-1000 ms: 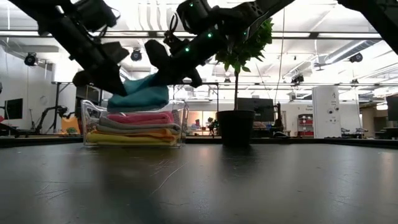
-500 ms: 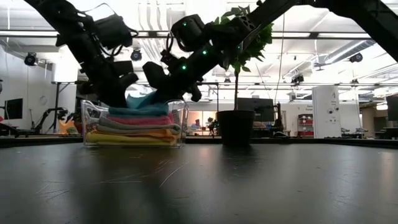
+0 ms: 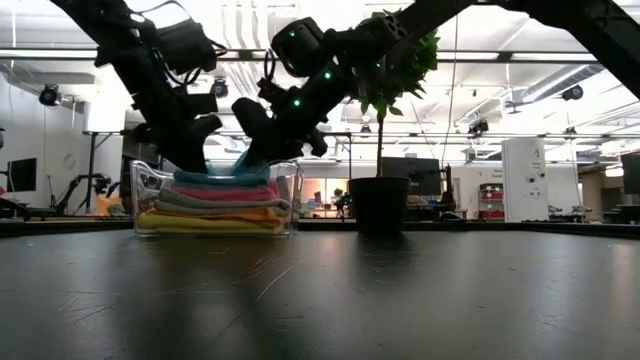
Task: Fold microfiber towels
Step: Put the blue towel into the transparent bin
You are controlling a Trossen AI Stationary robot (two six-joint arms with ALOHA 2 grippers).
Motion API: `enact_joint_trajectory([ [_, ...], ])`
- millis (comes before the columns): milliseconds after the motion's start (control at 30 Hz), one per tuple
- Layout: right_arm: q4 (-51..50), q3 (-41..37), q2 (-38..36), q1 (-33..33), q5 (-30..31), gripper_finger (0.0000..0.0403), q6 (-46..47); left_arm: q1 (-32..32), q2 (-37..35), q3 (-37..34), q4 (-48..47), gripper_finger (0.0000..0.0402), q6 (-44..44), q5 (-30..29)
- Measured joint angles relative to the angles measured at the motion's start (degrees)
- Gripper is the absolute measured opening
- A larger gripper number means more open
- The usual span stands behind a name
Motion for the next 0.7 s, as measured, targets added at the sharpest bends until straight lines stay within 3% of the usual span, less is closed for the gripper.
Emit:
enact_joint_trajectory([
  [233, -7.9, 5.1, -0.1, 0.0, 1.1, 0.0167, -2.9, 0.0, -1.7, 0.5, -1.1, 0.0077, 4.2, 0.0],
  [500, -10.8, 7.6, -0.4, 0.0, 1.1, 0.017, -7.2, 0.3, -5.4, 0.5, -3.5, 0.0077, 4.2, -1.1],
  [700, -7.9, 8.8, -0.7, -0.3, 0.9, 0.0126, -13.0, 1.0, -7.1, 0.2, 3.3, 0.0072, 14.1, -0.6],
])
